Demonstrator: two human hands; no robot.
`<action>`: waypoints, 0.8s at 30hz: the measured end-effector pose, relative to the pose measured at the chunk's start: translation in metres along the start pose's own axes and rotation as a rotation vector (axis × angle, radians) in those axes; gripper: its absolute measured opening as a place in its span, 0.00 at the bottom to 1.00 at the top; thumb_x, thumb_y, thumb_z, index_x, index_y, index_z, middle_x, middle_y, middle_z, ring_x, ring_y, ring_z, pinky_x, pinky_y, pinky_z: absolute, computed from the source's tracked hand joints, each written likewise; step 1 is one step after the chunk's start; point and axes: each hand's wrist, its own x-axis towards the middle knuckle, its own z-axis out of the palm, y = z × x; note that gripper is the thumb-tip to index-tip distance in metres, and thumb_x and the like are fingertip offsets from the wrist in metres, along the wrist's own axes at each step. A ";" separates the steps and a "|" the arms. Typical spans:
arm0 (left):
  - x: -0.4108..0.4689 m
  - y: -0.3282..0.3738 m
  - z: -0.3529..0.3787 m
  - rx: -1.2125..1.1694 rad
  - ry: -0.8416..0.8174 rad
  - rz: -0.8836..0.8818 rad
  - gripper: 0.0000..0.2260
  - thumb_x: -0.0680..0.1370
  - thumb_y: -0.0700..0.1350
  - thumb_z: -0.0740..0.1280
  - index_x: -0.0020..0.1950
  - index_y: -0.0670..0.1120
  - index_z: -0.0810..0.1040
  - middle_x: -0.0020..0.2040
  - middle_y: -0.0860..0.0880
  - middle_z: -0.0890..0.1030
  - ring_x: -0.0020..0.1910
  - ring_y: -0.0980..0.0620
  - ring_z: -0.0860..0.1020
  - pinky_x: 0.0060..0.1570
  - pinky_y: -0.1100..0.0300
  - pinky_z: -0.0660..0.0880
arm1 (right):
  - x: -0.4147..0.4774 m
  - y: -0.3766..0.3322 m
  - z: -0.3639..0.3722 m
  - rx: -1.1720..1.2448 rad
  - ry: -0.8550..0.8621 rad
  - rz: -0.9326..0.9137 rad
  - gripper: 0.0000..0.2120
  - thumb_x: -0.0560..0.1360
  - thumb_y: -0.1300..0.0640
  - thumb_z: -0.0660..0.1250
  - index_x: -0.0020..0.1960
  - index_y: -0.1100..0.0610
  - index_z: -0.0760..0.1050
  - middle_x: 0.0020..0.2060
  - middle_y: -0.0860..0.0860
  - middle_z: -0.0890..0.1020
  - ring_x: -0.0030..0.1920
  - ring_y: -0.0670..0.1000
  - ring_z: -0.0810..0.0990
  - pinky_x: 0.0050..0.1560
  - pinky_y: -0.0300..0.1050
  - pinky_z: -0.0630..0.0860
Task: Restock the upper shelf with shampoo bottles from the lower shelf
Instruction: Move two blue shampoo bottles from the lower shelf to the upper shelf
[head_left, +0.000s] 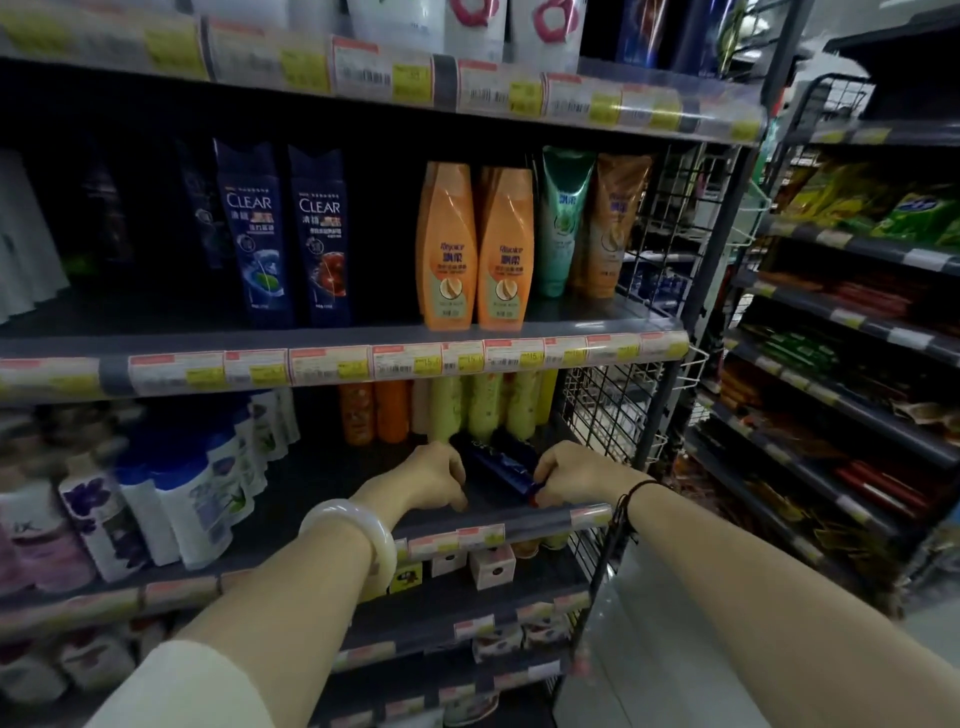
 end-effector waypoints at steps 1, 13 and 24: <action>0.005 -0.001 0.002 -0.006 -0.006 -0.008 0.11 0.68 0.40 0.75 0.47 0.46 0.77 0.47 0.49 0.76 0.47 0.51 0.75 0.44 0.59 0.73 | 0.006 0.004 0.001 0.009 -0.001 0.007 0.14 0.70 0.60 0.72 0.55 0.62 0.79 0.46 0.53 0.79 0.46 0.51 0.75 0.45 0.42 0.71; 0.065 0.007 0.011 -0.133 0.082 -0.022 0.15 0.69 0.40 0.74 0.54 0.42 0.77 0.48 0.47 0.77 0.48 0.51 0.75 0.46 0.59 0.74 | 0.063 0.032 -0.014 0.075 0.031 -0.015 0.19 0.70 0.58 0.73 0.59 0.62 0.78 0.52 0.57 0.81 0.48 0.51 0.75 0.45 0.40 0.71; 0.109 0.017 0.043 -0.198 0.143 -0.135 0.13 0.70 0.39 0.73 0.53 0.41 0.78 0.44 0.48 0.76 0.47 0.50 0.75 0.51 0.56 0.75 | 0.111 0.069 -0.031 0.022 -0.017 -0.021 0.22 0.70 0.55 0.72 0.62 0.60 0.75 0.57 0.56 0.79 0.50 0.51 0.74 0.43 0.39 0.71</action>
